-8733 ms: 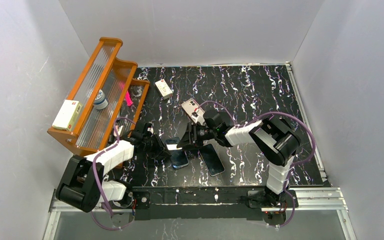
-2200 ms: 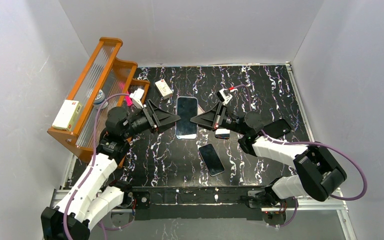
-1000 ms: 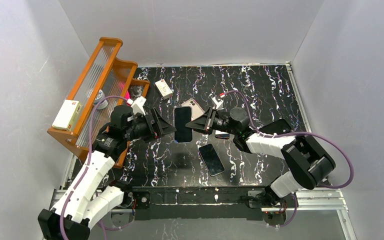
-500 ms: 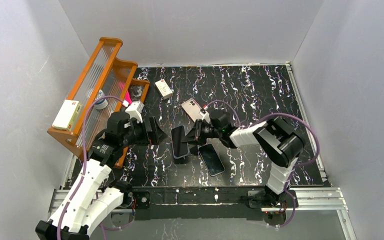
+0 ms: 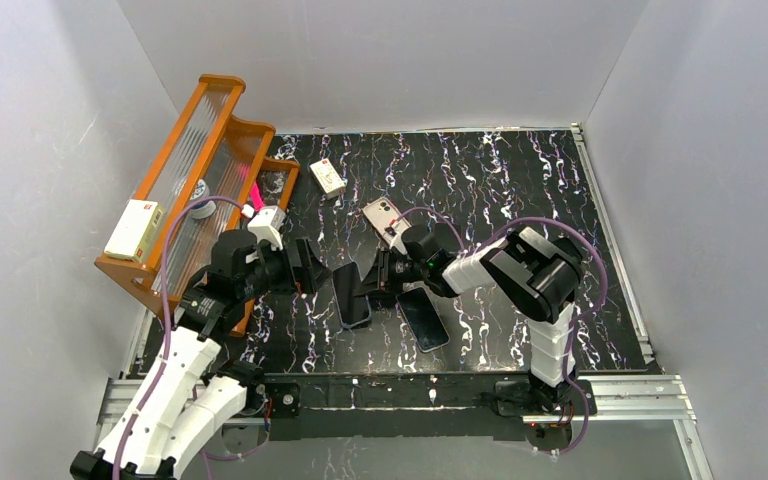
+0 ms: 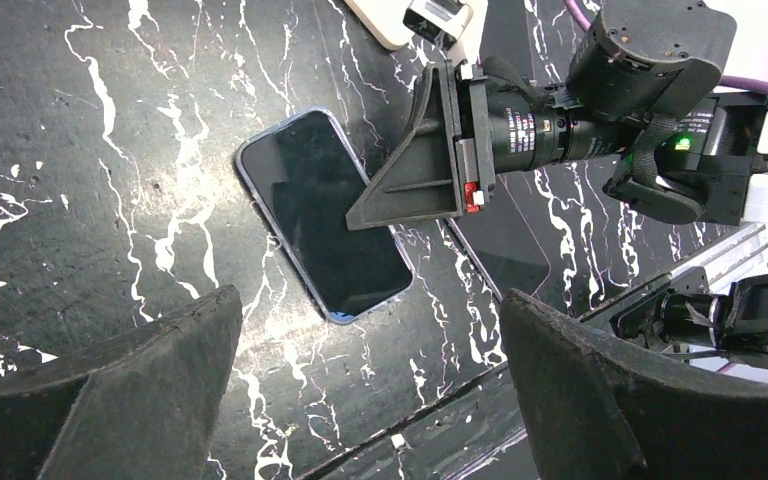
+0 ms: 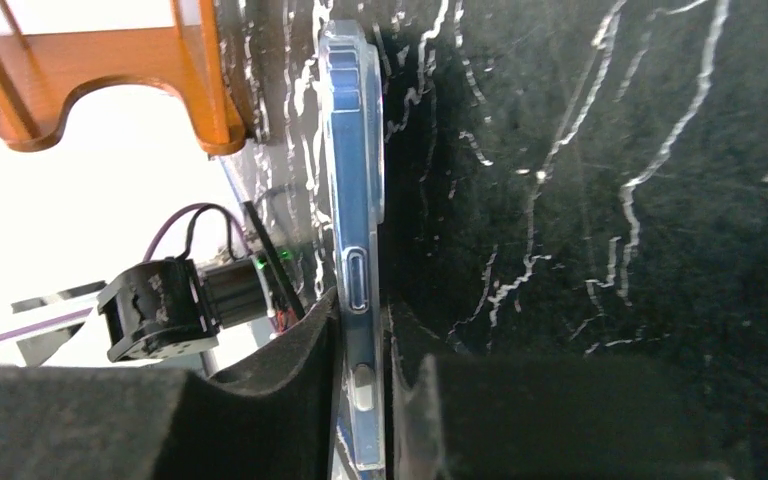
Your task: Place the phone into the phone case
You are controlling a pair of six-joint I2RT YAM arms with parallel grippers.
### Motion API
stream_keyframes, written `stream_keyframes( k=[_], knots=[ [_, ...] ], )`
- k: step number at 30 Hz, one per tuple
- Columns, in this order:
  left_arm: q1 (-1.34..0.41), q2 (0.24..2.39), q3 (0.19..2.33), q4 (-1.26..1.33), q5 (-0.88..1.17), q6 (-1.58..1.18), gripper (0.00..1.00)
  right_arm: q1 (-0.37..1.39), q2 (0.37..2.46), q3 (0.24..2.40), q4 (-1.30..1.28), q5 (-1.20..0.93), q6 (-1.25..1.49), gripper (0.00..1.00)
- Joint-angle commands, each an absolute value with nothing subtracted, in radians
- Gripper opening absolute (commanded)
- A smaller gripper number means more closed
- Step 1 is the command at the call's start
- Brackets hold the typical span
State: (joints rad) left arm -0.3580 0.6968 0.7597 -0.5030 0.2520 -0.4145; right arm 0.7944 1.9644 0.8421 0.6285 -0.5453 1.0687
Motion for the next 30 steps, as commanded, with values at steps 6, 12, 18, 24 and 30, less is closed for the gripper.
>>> stream_keyframes(
  k=[6,12,18,24,30],
  knots=[
    [-0.358,0.697,0.747,-0.502,0.235,-0.402,0.98,0.799,1.909,0.915,0.424,-0.438,0.966,0.43],
    [-0.359,0.699,0.748,-0.500,0.239,-0.401,0.98,0.797,1.768,0.949,0.207,-0.309,0.870,0.64],
    [-0.359,0.700,0.750,-0.504,0.249,-0.398,0.98,0.798,1.668,1.006,-0.014,-0.209,0.742,0.97],
    [-0.359,0.694,0.750,-0.504,0.243,-0.400,0.98,0.798,1.617,1.033,-0.244,-0.111,0.618,0.99],
    [-0.358,0.703,0.753,-0.505,0.243,-0.399,0.98,0.800,1.557,1.003,-0.376,-0.047,0.547,0.99]
  ],
)
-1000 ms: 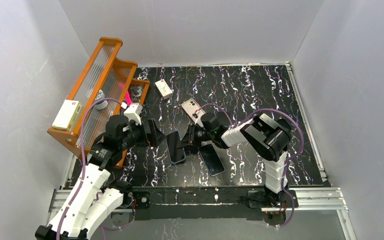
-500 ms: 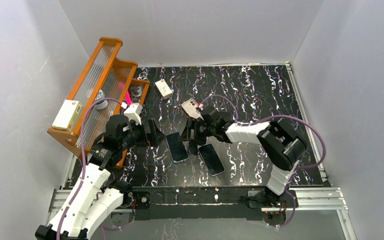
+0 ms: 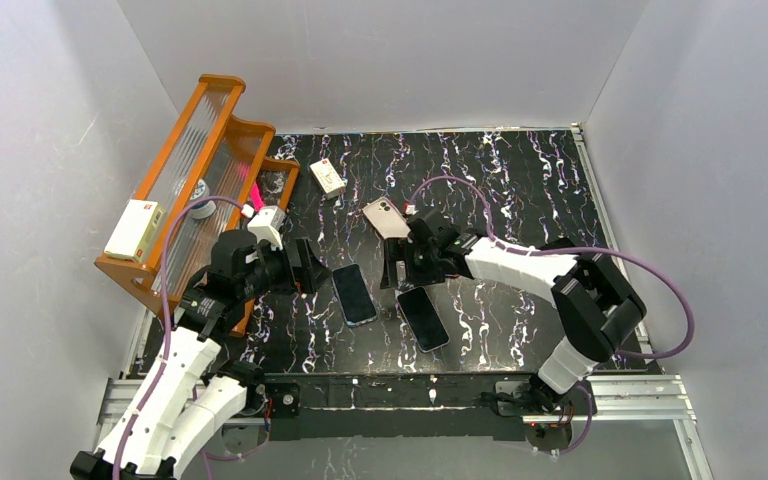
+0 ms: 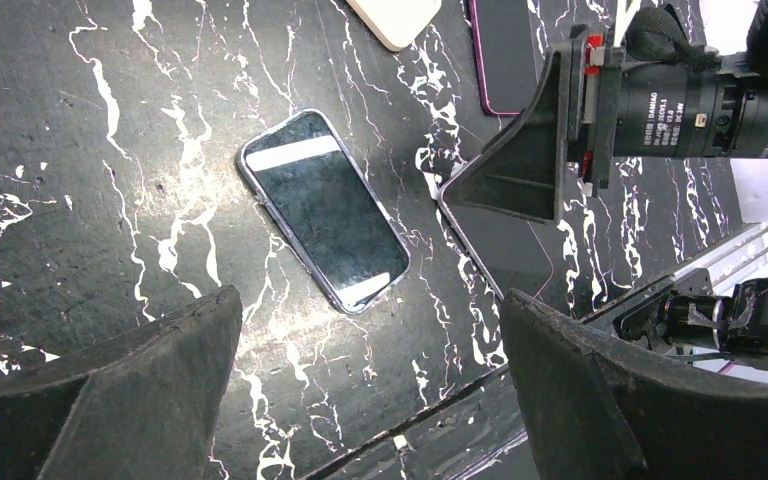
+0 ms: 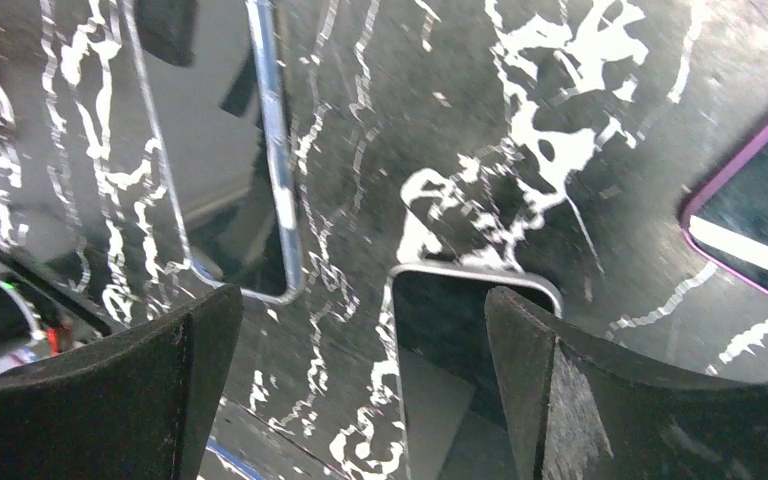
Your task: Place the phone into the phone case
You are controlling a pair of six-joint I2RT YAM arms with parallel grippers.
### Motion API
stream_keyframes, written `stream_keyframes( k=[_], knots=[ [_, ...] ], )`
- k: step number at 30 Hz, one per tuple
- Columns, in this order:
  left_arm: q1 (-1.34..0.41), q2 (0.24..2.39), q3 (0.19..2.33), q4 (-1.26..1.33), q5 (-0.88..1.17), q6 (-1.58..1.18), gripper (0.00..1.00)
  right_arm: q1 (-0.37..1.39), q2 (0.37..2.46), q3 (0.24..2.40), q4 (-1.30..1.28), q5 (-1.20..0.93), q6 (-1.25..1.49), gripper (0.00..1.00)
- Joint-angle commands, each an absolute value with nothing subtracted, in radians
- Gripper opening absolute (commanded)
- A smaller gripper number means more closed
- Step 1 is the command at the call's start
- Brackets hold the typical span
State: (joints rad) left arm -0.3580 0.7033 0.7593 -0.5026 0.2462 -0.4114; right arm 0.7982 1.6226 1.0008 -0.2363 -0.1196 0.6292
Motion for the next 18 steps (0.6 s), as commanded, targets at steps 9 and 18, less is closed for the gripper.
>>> stream_keyframes(
  k=[9,18],
  knots=[
    [-0.358,0.695,0.752,-0.505,0.237,-0.401,0.98,0.845,1.504,0.932,-0.420,0.032,0.541,0.99],
    [-0.358,0.688,0.754,-0.506,0.229,-0.402,0.98,0.933,1.540,0.927,-0.431,0.170,0.547,0.99]
  ],
)
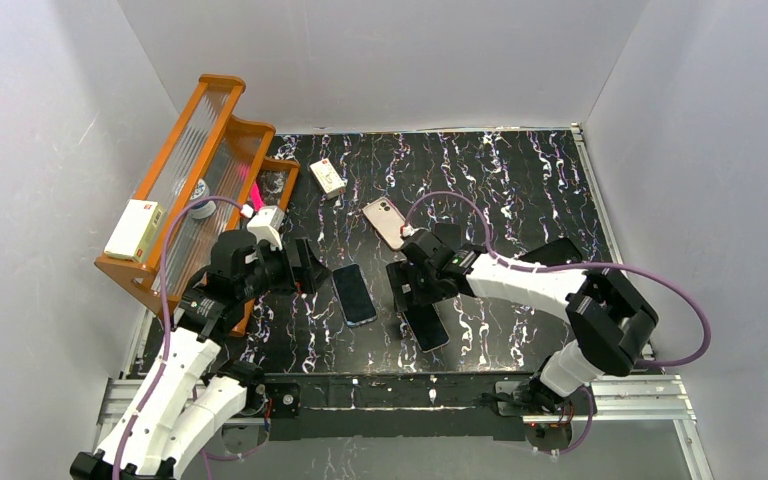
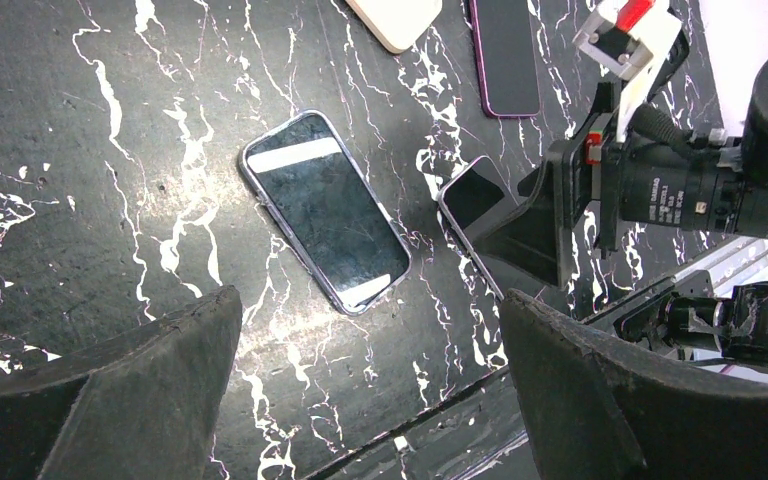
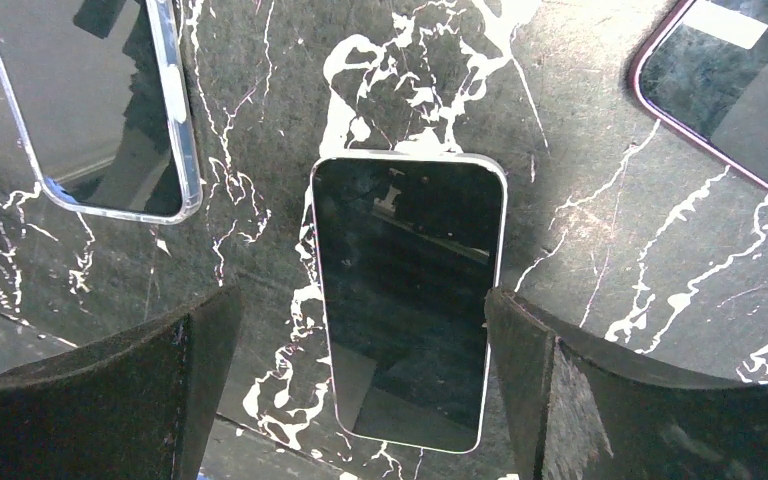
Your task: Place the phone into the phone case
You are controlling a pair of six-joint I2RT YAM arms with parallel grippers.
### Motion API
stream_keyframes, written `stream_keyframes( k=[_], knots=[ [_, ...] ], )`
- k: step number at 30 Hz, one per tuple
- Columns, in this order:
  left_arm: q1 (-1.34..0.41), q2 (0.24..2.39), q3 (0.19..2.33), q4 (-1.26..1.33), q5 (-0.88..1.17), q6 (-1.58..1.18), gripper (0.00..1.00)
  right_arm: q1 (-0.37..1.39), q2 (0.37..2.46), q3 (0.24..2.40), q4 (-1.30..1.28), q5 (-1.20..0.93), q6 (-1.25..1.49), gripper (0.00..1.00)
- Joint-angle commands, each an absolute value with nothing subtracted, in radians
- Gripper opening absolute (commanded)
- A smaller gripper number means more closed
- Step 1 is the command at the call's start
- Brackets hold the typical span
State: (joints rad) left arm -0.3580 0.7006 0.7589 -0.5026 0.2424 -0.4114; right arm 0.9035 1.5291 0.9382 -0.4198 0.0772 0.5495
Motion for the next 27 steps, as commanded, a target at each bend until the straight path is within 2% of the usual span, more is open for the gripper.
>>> stream_keyframes(
  k=[1,8,13,17,23,24,27],
  knots=[
    [-0.358,0.689,0.757,-0.508,0.229,-0.401,0.98,0.936,1.545,0.920,-0.428,0.174,0.551,0.99],
    [-0.358,0.716,0.788,-0.518,0.240,-0.390,0.98,0.949,1.552,0.887,-0.415,0.207,0.547,0.99],
    [-0.358,0.776,0.851,-0.552,0.094,-0.459,0.98,0.949,1.569,0.854,-0.389,0.200,0.528,0.99],
    [-0.359,0.853,0.912,-0.531,0.092,-0.515,0.98,0.950,1.563,0.822,-0.355,0.176,0.524,0.95],
    [-0.359,1.032,0.977,-0.491,0.069,-0.600,0.83,0.951,1.560,0.822,-0.367,0.201,0.525,0.80],
    [-0.359,1.057,0.983,-0.474,0.072,-0.617,0.82,0.951,1.554,0.824,-0.371,0.208,0.525,0.81],
    [-0.359,1.123,1.007,-0.429,0.079,-0.654,0.79,0.951,1.532,0.825,-0.365,0.188,0.523,0.92]
  ],
)
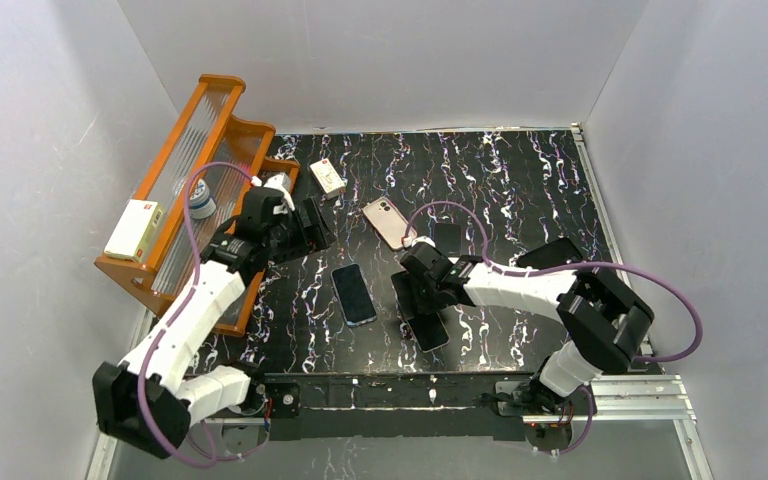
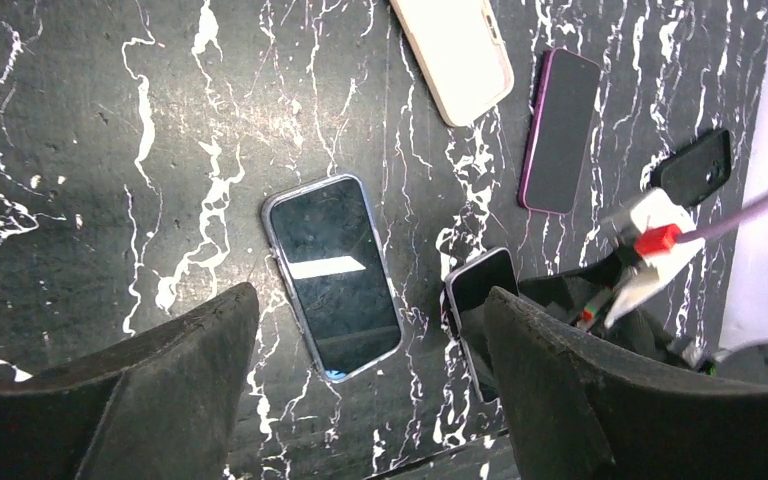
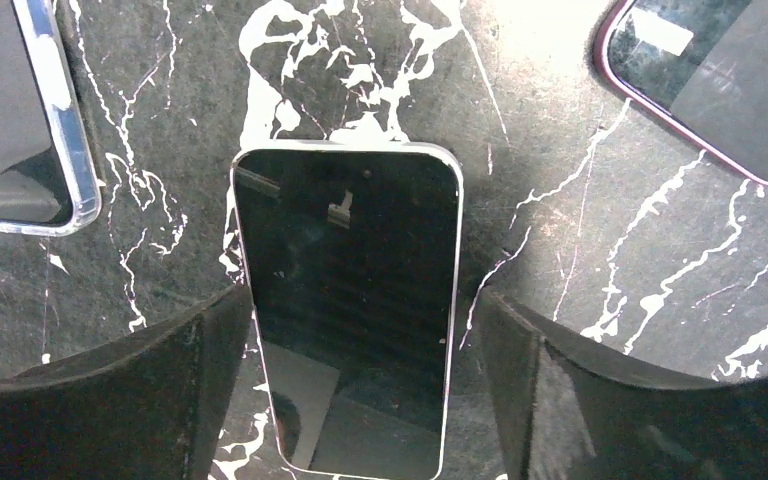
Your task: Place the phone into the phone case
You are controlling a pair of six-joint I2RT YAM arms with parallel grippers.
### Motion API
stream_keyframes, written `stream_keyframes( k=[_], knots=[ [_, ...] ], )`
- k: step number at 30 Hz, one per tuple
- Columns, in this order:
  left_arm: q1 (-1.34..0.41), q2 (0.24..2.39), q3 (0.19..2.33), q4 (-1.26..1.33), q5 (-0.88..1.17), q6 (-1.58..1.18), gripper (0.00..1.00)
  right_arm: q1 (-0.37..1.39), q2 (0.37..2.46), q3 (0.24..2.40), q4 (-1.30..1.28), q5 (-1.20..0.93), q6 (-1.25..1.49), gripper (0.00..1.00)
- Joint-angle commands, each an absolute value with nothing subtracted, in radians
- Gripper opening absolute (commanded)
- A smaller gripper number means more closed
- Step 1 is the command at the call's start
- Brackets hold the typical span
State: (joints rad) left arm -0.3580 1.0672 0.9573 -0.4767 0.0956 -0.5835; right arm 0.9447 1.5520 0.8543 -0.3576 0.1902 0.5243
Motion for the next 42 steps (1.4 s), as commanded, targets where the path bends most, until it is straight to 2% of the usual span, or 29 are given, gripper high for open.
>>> stream_keyframes(
  k=[1,4,9,13,20,27,31,42],
  knots=[
    [-0.359,1.140,1.017,-0.418,0.074,-0.659,0.79,0.953,1.520,0.822,-0.356,0.167,0.518,0.95],
    [-0.359,1.184,1.051,-0.402,0.047,-0.666,0.79,0.964,1.487,0.818,-0.346,0.126,0.517,0.99],
    [-0.360,1.225,1.091,-0.390,0.032,-0.672,0.78,0.997,1.501,0.833,-0.424,0.255,0.535,0.99],
    [-0.361,1.247,1.087,-0.379,0.040,-0.684,0.77,1.006,1.501,0.801,-0.390,0.238,0.537,0.98],
    [-0.366,1.333,1.082,-0.350,0.052,-0.702,0.72,1.034,1.522,0.807,-0.389,0.275,0.537,0.90],
    [-0.400,1.444,1.089,-0.254,0.043,-0.758,0.67,1.040,1.518,0.806,-0.404,0.307,0.539,0.72],
    [-0.436,1.530,1.096,-0.178,0.045,-0.796,0.64,1.039,1.485,0.797,-0.421,0.326,0.556,0.68],
    [-0.490,1.814,1.232,-0.070,0.019,-0.831,0.57,1.038,1.436,0.779,-0.485,0.371,0.647,0.63]
  ],
)
